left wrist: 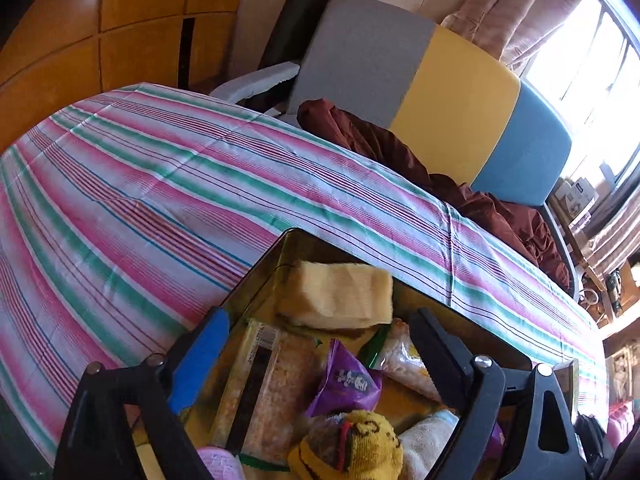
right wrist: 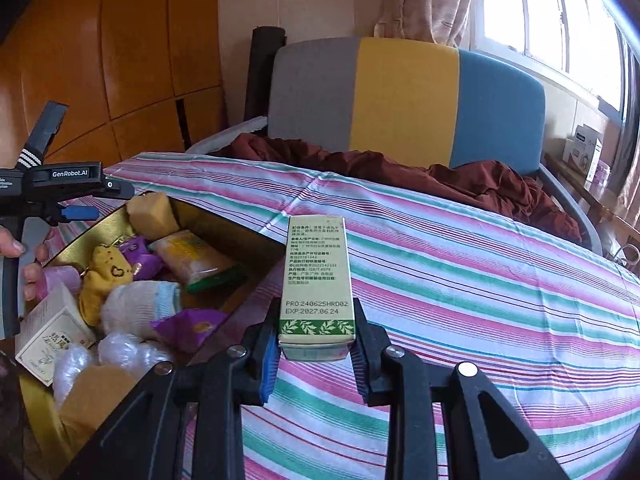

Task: Organize objects
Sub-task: 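Drop the sponge piece into the tray with the left gripper while the right gripper holds the green box, then lower the green-and-white box into the tray and open the right gripper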

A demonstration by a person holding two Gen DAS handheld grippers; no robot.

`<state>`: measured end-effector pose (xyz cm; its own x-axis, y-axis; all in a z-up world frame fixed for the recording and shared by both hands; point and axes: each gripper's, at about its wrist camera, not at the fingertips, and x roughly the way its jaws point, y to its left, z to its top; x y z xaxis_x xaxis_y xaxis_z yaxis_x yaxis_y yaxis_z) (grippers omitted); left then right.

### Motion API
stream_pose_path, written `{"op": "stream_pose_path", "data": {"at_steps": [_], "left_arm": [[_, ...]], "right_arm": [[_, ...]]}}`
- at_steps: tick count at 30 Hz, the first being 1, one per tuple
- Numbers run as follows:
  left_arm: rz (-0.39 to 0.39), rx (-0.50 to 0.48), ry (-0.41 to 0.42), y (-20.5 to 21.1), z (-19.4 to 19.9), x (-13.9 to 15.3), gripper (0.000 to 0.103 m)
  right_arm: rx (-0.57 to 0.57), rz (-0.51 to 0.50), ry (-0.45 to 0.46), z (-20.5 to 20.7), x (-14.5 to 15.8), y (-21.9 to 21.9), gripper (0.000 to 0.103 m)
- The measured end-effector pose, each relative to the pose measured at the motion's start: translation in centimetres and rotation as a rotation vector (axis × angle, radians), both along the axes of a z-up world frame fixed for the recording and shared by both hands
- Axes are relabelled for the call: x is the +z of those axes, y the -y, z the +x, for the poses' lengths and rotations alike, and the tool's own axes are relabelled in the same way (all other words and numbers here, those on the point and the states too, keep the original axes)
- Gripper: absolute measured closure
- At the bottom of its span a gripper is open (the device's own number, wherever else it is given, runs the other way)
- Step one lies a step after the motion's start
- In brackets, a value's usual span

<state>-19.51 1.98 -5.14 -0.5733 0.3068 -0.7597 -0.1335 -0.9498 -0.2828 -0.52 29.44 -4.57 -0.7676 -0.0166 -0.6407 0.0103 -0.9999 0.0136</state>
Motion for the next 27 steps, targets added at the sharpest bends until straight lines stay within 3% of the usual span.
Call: {"op": "stream_pose_path", "data": {"at_steps": [6, 11, 16, 27], "left_arm": [[0.023, 0.053, -0.048, 1.7, 3.6, 1.0, 0.006], [-0.014, 0.104, -0.139, 2.4, 8.0, 2.4, 0.0], [-0.108, 0.143, -0.203, 2.6, 12.1, 3.1, 0.0], [-0.233, 0.18, -0.208, 3.2, 17.1, 3.1, 0.0]], "right_arm": [[0.062, -0.026, 0.006, 0.4, 0.6, 2.0, 0.073], [0.12, -0.037, 0.033, 0.4, 0.7, 3.8, 0.073], [0.163, -0.028, 0.058, 0.1, 1.0, 5.3, 0.073], [0.193, 0.026, 0.14, -1.6, 1.2, 9.2, 0.073]]}}
